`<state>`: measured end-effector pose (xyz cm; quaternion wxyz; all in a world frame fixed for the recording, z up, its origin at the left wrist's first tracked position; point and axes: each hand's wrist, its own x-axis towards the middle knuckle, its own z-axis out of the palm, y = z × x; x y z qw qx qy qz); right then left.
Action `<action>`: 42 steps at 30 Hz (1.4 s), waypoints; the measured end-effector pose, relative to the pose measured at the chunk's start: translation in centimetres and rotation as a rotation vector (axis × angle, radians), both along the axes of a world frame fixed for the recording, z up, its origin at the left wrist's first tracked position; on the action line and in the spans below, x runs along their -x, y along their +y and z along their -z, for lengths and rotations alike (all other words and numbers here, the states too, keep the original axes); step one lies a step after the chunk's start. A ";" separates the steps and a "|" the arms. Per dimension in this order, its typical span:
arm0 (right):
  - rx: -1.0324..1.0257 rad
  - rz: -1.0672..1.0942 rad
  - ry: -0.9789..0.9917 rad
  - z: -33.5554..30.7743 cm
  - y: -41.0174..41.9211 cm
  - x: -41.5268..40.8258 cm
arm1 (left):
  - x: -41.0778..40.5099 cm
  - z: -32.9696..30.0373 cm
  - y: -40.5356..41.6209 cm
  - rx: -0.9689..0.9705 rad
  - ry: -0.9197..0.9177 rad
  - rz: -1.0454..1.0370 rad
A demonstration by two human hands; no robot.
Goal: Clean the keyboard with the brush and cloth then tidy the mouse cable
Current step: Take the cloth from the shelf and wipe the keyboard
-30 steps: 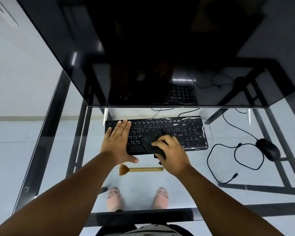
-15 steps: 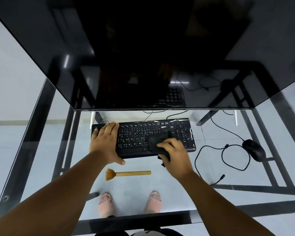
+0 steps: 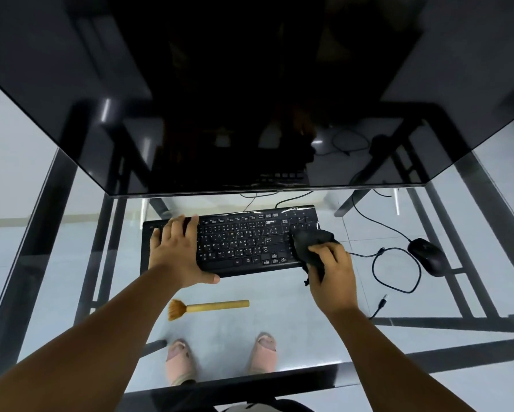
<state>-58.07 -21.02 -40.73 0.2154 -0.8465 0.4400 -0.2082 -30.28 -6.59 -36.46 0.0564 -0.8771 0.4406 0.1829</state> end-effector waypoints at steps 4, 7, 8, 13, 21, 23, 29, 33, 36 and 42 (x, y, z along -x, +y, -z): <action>0.004 -0.098 0.057 0.1 -0.4 0.0 | 1.7 0.1 -1.7 0.044 0.051 0.050; -0.036 0.012 -0.012 0.3 -1.1 0.7 | 2.3 0.2 -2.9 -0.021 0.059 0.096; -0.061 0.074 -0.050 0.3 -1.3 1.0 | 2.3 0.2 -3.2 -0.041 0.059 0.096; -0.077 0.102 -0.027 0.4 -3.2 -0.1 | 2.3 0.0 -3.9 -0.079 0.043 0.084; -0.075 0.079 0.140 -0.3 -4.6 -1.9 | 2.2 -0.1 -3.8 -0.037 0.049 0.051; -0.055 0.117 0.137 -0.1 -2.8 -0.8 | 2.2 0.0 -3.7 -0.024 0.053 0.043; -0.067 0.128 0.138 -0.4 -2.7 -0.7 | 2.2 -0.1 -3.8 0.007 0.067 0.032; -0.097 0.088 0.201 -1.1 -5.6 -3.4 | 2.3 -0.3 -3.8 0.006 0.070 0.028; -0.101 0.076 0.212 -1.3 -6.1 -3.8 | 2.3 -0.3 -3.7 0.007 0.073 0.028; -0.167 0.203 0.070 -1.1 -3.6 -0.7 | 2.3 -0.2 -3.7 -0.011 0.074 0.046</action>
